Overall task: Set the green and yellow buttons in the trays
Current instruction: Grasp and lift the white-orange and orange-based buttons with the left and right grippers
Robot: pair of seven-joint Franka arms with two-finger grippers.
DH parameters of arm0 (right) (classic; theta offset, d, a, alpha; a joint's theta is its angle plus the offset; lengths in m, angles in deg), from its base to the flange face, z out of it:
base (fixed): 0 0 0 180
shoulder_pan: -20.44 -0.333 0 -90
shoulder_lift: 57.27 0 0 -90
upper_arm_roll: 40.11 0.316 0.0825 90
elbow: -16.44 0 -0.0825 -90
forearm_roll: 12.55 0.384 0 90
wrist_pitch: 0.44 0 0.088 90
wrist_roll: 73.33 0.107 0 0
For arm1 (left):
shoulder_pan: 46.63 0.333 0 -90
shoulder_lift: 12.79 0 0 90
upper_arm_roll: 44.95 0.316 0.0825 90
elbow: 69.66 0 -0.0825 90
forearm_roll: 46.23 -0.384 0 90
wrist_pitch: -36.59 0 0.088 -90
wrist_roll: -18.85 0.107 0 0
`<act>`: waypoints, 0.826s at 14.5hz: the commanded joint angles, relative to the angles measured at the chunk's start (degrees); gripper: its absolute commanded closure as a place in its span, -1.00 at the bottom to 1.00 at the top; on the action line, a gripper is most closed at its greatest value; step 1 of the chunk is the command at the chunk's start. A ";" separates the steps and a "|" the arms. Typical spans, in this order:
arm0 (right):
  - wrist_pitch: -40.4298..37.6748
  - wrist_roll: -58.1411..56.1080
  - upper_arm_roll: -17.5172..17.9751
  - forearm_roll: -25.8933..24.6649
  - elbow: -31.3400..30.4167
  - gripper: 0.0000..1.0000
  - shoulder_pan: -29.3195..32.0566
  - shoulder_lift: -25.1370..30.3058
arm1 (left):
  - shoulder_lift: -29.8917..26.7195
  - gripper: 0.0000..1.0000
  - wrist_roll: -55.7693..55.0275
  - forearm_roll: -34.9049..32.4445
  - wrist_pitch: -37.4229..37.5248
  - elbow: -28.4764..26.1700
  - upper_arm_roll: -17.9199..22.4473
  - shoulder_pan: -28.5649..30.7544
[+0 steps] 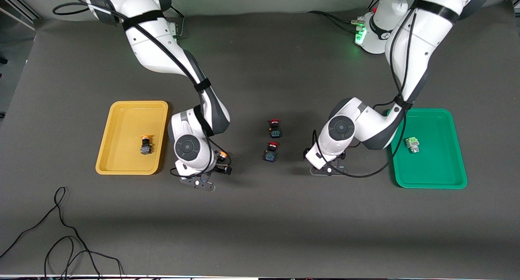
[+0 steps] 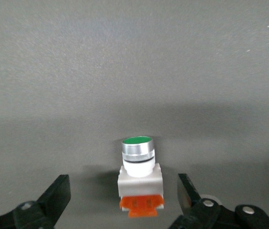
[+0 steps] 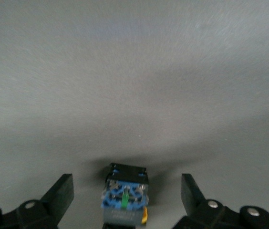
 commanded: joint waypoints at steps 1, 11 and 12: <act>3.41 1.09 -0.60 1.35 -2.76 -0.99 -1.71 -0.24 | -0.54 -0.78 -3.87 -1.40 0.38 0.70 0.50 -1.34; -4.29 -2.85 -1.39 1.26 -3.74 1.00 -1.01 9.15 | -5.88 0.56 -9.95 0.18 6.76 2.54 -0.02 -1.09; -7.71 -5.05 -2.52 1.18 -3.82 1.00 -0.66 11.87 | -8.52 0.56 -9.43 3.32 10.45 4.03 -0.29 0.14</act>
